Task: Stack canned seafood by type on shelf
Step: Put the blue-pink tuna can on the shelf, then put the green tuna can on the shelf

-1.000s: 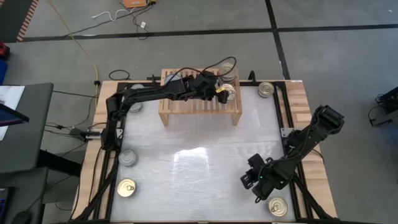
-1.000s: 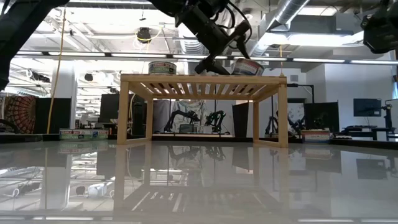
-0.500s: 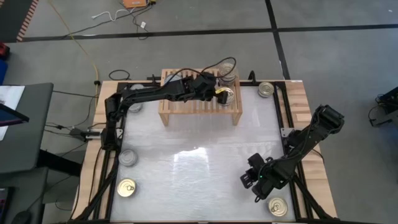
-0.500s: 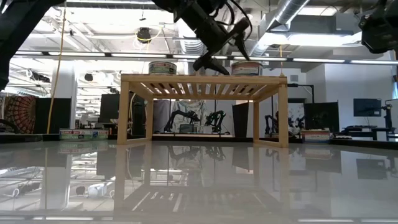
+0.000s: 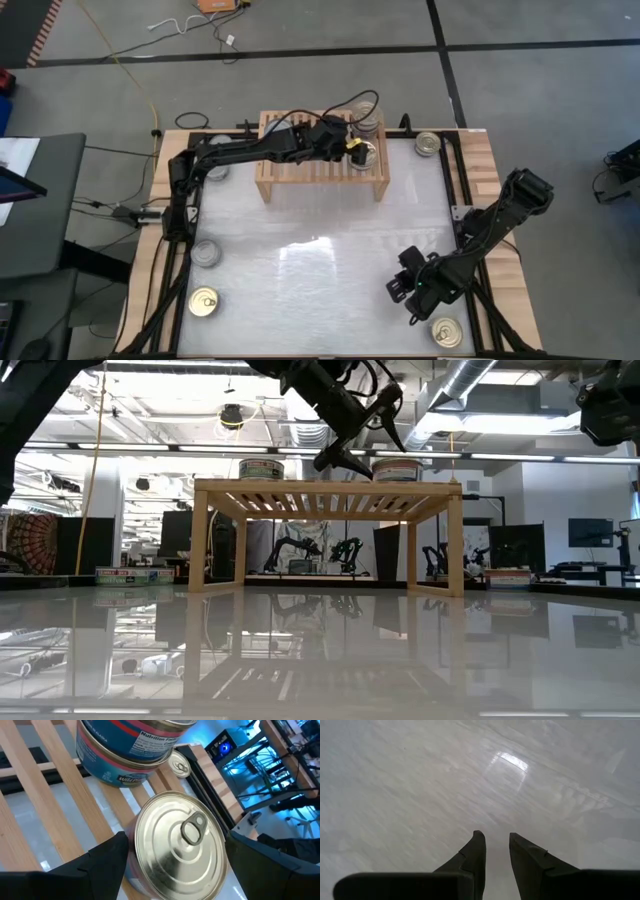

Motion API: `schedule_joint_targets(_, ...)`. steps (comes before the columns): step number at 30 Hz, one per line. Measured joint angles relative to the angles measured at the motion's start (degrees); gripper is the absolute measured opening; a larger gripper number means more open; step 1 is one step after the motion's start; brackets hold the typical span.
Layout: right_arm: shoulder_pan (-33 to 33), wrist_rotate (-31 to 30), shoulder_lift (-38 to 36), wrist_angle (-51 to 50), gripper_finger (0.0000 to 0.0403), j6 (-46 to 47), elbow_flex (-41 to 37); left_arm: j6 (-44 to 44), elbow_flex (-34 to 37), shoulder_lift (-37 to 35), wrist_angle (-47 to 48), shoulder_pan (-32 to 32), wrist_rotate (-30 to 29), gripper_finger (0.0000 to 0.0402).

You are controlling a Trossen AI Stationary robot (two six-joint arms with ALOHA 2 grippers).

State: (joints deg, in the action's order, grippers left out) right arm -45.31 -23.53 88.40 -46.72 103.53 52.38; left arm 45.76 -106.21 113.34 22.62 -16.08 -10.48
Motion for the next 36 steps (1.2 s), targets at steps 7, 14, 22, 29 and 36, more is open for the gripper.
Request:
schedule_joint_targets(7, -0.1, 0.0, 0.0, -0.2, 0.0111, 0.0, 0.0, 4.2, 0.0, 0.0, -1.2, -0.3, 1.0, 0.0318)
schedule_joint_targets(14, -0.9, -0.4, 0.0, -0.2, 0.0111, 0.0, 0.0, 5.9, 0.0, 0.0, -2.7, -0.7, 1.6, 0.0318)
schedule_joint_targets(22, -1.3, -0.7, 0.0, -0.2, 0.0111, 0.0, 0.0, 6.6, 0.0, 0.0, -5.3, -0.7, 2.7, 0.0318)
schedule_joint_targets(29, -2.4, -0.7, 0.0, 0.4, 0.0111, 0.0, 0.0, 1.2, 0.1, -3.5, -4.2, -0.4, 0.4, 0.0318)
schedule_joint_targets(36, -3.7, -0.8, 0.0, 1.0, 0.0111, 0.0, 0.0, -5.8, 0.0, -10.6, 2.8, 3.1, -1.5, 0.0318)
